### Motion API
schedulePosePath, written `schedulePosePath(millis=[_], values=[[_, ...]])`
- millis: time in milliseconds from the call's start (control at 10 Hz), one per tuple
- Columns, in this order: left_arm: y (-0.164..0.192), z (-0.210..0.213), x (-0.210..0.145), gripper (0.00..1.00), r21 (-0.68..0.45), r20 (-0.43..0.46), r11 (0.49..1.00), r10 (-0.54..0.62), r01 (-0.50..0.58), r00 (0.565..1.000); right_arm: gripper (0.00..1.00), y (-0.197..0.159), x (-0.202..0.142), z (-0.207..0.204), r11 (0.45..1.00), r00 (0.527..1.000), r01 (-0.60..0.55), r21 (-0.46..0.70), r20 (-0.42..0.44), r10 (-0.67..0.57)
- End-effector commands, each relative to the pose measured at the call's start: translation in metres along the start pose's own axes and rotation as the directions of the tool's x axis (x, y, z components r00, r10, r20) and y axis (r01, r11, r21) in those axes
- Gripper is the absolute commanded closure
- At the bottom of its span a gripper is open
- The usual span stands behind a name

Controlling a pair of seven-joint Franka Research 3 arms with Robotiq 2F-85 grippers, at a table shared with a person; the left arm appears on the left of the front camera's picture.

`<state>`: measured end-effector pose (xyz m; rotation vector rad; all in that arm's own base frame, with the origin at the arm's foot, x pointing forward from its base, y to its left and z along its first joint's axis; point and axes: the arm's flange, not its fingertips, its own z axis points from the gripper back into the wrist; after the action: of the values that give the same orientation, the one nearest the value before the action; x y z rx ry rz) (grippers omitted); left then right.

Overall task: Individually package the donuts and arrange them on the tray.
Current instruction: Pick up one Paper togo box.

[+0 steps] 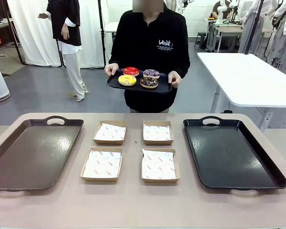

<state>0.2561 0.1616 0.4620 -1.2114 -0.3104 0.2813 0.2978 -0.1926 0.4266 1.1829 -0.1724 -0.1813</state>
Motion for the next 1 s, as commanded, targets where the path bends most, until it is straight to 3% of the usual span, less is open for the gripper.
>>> schedulePosePath(millis=[0,900], values=[[-0.0054,-0.0020,0.0028,0.00,0.010,0.015,1.000,-0.009,0.009,1.000,0.00,-0.0033,-0.0007,0.0030,1.000,1.000,0.013,0.008,0.009,-0.013],[-0.0054,-0.0020,0.0028,0.00,0.010,0.015,1.000,-0.009,0.009,1.000,0.00,-0.0033,-0.0007,0.0030,1.000,1.000,0.013,0.008,0.009,-0.013]])
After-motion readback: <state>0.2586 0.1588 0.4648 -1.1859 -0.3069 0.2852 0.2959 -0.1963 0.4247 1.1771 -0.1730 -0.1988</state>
